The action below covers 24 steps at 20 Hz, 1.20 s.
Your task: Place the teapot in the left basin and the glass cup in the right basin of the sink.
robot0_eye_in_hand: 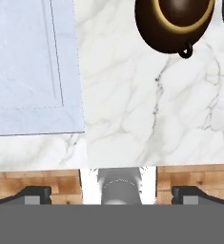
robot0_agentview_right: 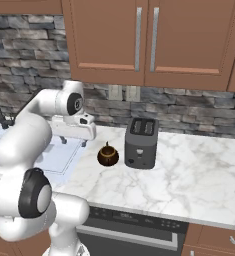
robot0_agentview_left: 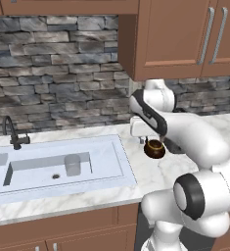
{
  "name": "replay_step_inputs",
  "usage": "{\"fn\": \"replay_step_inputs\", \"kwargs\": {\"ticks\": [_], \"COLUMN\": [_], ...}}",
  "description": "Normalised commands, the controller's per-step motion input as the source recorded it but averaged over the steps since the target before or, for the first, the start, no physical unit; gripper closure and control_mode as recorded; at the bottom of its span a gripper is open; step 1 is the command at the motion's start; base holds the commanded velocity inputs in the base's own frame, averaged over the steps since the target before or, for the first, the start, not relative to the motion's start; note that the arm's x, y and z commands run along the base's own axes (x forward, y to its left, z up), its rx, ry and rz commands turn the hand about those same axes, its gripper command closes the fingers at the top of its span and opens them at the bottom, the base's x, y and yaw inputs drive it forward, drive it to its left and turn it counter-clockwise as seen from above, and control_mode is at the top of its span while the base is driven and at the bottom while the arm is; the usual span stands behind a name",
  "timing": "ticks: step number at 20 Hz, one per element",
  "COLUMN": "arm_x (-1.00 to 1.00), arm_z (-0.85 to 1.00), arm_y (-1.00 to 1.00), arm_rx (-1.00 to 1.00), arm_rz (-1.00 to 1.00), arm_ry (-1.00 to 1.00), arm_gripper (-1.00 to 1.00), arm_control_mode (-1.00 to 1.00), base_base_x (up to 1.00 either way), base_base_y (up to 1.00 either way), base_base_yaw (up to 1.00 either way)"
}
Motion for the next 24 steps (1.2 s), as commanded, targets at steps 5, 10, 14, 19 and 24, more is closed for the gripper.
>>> {"fn": "replay_step_inputs", "kwargs": {"ticks": [5, 10, 14, 19, 24], "arm_x": [-0.11, -0.15, -0.19, -0.19, -0.10], "arm_z": [0.00, 0.00, 0.00, -0.03, -0.12], "arm_y": [-0.29, -0.30, -0.24, -0.23, -0.21], "arm_rx": [0.00, 0.00, 0.00, 0.00, 0.00], "arm_rz": [0.04, 0.01, 0.00, 0.00, 0.00], "arm_ry": [0.05, 0.04, 0.08, 0.04, 0.00], "arm_gripper": [-1.00, -1.00, -1.00, -1.00, -1.00], "arm_control_mode": [-1.00, -1.00, -1.00, -1.00, -1.00], "base_base_x": [0.00, 0.00, 0.00, 0.00, 0.00], "base_base_y": [0.00, 0.00, 0.00, 0.00, 0.00], "base_base_yaw": [0.00, 0.00, 0.00, 0.00, 0.00]}}
